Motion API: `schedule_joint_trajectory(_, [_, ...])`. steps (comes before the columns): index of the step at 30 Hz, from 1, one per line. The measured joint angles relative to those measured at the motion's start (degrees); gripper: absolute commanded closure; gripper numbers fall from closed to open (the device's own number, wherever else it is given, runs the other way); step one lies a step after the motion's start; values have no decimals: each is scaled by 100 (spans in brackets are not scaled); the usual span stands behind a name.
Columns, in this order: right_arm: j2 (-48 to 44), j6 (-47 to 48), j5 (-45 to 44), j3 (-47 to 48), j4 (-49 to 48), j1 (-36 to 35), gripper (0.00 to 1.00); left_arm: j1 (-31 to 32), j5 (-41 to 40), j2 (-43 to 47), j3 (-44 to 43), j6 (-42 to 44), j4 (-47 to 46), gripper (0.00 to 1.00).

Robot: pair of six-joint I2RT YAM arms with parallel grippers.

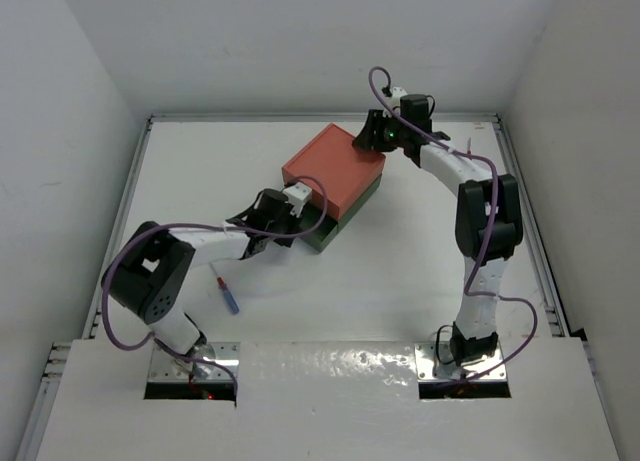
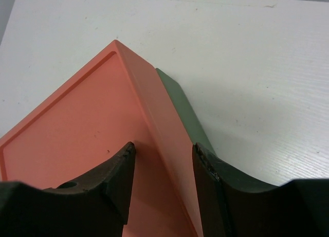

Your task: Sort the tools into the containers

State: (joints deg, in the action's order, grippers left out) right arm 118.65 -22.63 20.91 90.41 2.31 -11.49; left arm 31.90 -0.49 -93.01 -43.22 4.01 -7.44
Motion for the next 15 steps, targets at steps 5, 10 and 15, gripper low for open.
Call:
schedule_joint_trajectory(5, [-105,76,-168,-85,37,0,53,0,-35,623,190,-271,656,100])
schedule_joint_trajectory(10, [-170,164,-262,-122,96,4,51,0,-15,1040,339,-520,872,91])
schedule_joint_trajectory(15, [-173,205,-306,-125,131,11,42,0,-17,1021,407,-713,1167,27])
